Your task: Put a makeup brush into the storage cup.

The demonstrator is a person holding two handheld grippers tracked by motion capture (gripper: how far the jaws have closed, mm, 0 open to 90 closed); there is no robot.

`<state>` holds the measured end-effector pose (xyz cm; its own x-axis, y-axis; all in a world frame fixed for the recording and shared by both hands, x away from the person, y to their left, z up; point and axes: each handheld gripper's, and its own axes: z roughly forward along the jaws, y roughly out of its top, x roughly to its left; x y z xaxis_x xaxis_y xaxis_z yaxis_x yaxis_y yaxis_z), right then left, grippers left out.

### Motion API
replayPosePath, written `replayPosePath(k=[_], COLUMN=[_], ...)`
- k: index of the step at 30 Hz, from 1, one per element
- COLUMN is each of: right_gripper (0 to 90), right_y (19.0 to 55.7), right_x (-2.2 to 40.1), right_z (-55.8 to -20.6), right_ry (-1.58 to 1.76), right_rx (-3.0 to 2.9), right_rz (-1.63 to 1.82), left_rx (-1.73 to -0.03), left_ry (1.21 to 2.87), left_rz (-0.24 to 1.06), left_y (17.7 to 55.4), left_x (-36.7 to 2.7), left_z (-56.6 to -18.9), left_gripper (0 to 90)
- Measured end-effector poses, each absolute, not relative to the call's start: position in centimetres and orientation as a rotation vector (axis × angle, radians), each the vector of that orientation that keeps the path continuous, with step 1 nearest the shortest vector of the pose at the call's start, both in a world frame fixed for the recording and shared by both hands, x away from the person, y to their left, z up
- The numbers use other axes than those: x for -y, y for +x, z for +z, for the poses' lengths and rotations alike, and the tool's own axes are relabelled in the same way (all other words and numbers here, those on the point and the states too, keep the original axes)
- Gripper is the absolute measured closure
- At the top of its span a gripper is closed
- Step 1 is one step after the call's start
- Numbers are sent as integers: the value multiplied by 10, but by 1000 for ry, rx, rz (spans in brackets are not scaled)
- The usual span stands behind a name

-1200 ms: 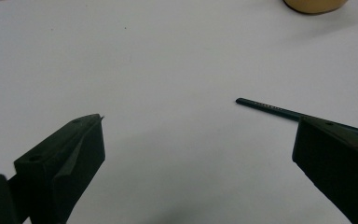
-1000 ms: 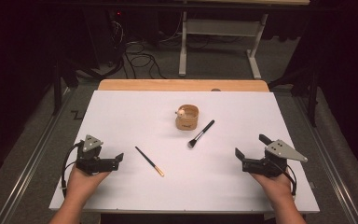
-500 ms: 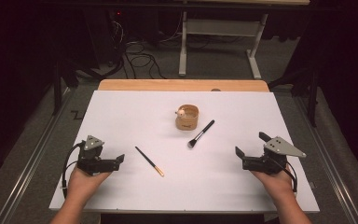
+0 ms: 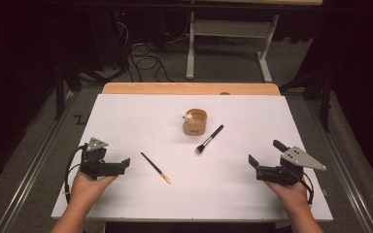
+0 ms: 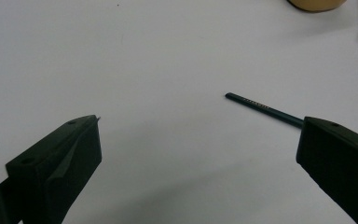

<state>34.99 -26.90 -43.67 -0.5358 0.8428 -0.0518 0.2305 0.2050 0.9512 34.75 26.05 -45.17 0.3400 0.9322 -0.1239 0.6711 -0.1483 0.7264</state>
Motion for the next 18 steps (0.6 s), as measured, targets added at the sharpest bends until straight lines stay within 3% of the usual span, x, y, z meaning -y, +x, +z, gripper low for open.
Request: replayPosePath(k=[18], right_gripper=[4], right_y=[349], right_x=[264], right_z=[-439], right_ry=[983], right_rx=[-1924], right_rz=[1337], left_rx=[-1481], left_ry=[2052], left_rz=[285], left_y=[360], left_x=[-255], left_z=[-436], left_gripper=[7])
